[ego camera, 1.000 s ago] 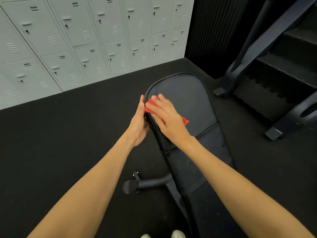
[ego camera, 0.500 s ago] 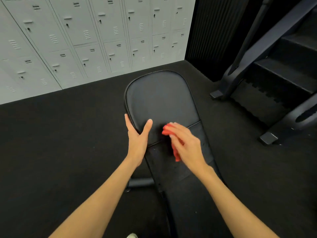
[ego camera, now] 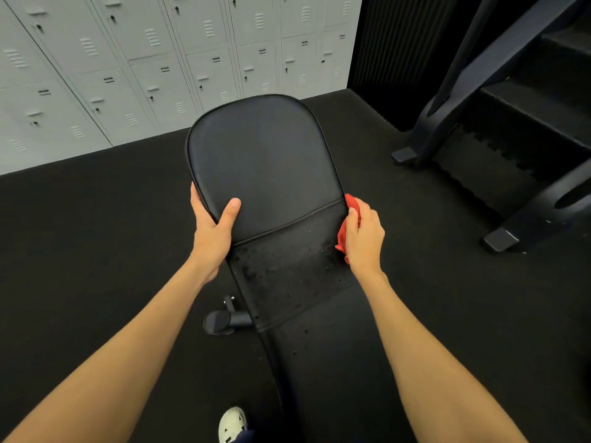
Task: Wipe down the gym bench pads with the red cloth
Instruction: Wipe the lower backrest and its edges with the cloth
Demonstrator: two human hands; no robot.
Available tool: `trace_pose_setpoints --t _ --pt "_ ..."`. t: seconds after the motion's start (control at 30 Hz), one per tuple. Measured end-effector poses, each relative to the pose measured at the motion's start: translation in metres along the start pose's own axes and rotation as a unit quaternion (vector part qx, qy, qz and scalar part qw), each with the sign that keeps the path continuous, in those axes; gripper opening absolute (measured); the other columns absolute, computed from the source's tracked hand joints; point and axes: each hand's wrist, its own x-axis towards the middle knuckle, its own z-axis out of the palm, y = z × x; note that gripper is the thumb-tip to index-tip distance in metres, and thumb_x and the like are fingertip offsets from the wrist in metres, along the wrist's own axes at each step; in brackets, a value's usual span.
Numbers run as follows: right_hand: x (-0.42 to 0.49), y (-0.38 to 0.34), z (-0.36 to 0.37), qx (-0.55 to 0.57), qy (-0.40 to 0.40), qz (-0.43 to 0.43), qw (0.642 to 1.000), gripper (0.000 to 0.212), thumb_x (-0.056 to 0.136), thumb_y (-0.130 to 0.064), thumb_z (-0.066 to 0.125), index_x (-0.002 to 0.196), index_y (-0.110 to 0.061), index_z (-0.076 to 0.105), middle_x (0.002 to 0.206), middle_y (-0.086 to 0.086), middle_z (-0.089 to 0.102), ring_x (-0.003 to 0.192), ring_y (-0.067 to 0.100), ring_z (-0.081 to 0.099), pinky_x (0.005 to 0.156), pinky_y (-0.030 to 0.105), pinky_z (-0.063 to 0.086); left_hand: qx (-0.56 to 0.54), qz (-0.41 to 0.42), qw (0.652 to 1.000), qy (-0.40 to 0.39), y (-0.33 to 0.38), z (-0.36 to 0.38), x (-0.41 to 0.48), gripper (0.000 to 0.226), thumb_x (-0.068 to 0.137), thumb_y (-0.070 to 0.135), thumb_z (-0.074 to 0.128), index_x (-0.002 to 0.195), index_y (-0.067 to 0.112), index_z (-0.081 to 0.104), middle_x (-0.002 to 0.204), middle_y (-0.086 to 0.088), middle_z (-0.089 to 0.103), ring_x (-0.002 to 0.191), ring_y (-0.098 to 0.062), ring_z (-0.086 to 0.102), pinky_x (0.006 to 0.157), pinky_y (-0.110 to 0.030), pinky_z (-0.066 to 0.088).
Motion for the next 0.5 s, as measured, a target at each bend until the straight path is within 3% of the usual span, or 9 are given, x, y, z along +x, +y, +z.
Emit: trace_pose_setpoints --t 0.07,0.17,0.3,0.4,0.5 --pt "-0.017 0.019 -0.012 0.01 0.003 0.024 1.0 0.032 0.101 -0.025 0.038 0.112 -0.047 0.058 0.104 0.003 0.055 0.055 0.01 0.06 0.042 0.019 0.048 0.001 0.004 1.0 0.005 -0.001 0.001 0.0 0.091 0.094 0.043 0.065 0.159 0.037 0.002 0.149 0.013 0.042 0.133 -0.006 0.045 0.114 -0.028 0.035" --pt "-0.036 0.043 -0.026 0.004 0.0 0.05 0.999 0.03 0.102 -0.021 0.038 0.115 -0.039 0.059 0.094 0.002 0.055 0.046 0.01 0.056 0.042 0.02 0.048 -0.003 0.012 1.0 0.003 -0.004 0.002 0.001 0.09 0.094 0.042 0.065 0.159 0.035 0.003 0.15 0.012 0.041 0.132 -0.003 0.046 0.112 -0.026 0.036" --pt "-0.023 0.044 -0.028 -0.014 -0.016 0.088 0.996 0.033 0.102 -0.022 0.035 0.123 -0.026 0.06 0.08 0.012 0.061 0.053 0.018 0.061 0.05 0.036 0.057 -0.012 0.012 1.0 -0.001 -0.006 0.002 0.002 0.09 0.094 0.043 0.066 0.158 0.037 0.003 0.151 0.011 0.04 0.134 -0.005 0.045 0.114 -0.03 0.036" --pt "0.0 0.02 -0.015 -0.001 -0.015 0.07 0.997 0.033 0.101 -0.022 0.035 0.12 -0.028 0.062 0.06 0.009 0.055 0.04 0.014 0.052 0.036 0.034 0.051 -0.01 0.012 1.0 0.003 -0.008 0.002 0.003 0.091 0.092 0.047 0.067 0.157 0.039 0.004 0.145 0.015 0.042 0.13 -0.002 0.046 0.114 -0.031 0.036" --pt "0.03 -0.013 0.004 0.006 -0.012 0.037 0.999 0.033 0.101 -0.024 0.035 0.121 -0.027 0.061 0.073 0.013 0.059 0.051 0.02 0.055 0.044 0.04 0.055 -0.011 0.016 1.0 0.006 -0.007 0.002 0.003 0.091 0.092 0.047 0.066 0.158 0.039 0.004 0.148 0.014 0.041 0.133 -0.005 0.045 0.116 -0.033 0.036"
